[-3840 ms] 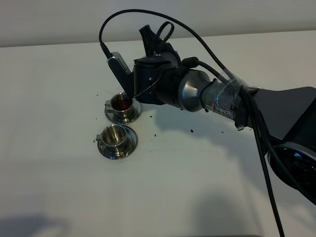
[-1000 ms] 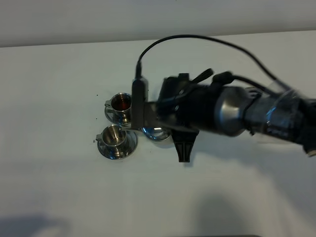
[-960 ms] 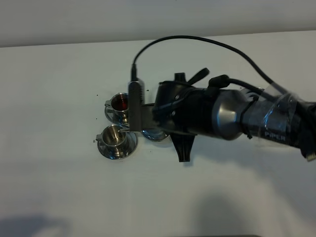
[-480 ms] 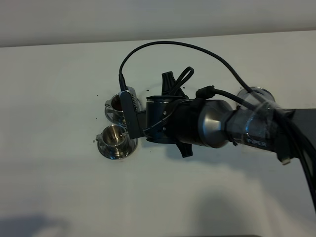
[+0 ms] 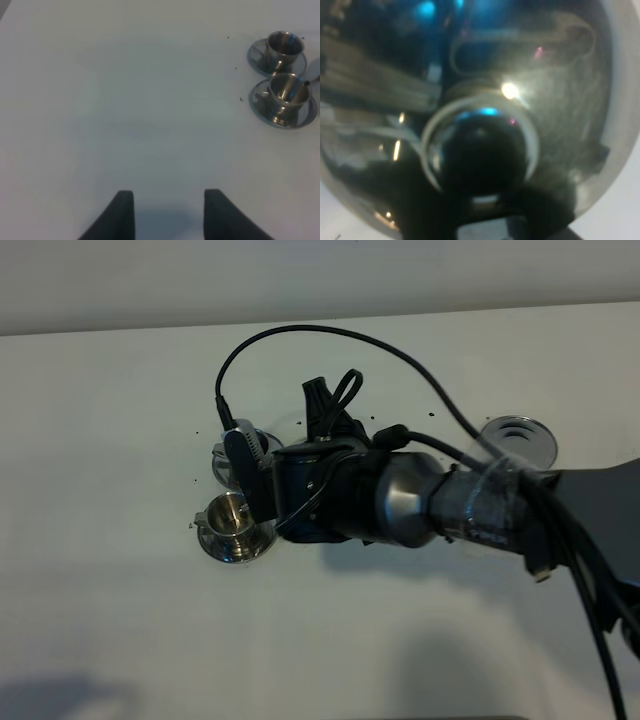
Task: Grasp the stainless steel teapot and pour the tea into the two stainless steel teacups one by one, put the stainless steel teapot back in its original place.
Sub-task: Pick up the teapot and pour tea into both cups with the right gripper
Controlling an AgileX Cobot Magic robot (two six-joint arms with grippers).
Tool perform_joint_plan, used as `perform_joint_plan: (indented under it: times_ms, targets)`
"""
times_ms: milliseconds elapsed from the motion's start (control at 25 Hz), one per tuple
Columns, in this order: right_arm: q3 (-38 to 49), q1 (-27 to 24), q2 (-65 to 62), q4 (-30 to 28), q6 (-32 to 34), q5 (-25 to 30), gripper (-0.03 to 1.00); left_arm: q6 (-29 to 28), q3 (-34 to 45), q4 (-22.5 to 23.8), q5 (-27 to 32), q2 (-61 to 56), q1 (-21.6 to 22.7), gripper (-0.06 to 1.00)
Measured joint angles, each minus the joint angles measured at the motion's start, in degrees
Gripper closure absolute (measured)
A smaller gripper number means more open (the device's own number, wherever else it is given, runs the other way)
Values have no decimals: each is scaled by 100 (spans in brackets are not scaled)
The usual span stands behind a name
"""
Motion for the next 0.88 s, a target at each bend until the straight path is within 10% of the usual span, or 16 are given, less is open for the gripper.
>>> perform_joint_plan:
  times_ms: [880]
  targets:
    - [-208,245,103,-906,-152,214,79,-7,0,0,0,0,0,58]
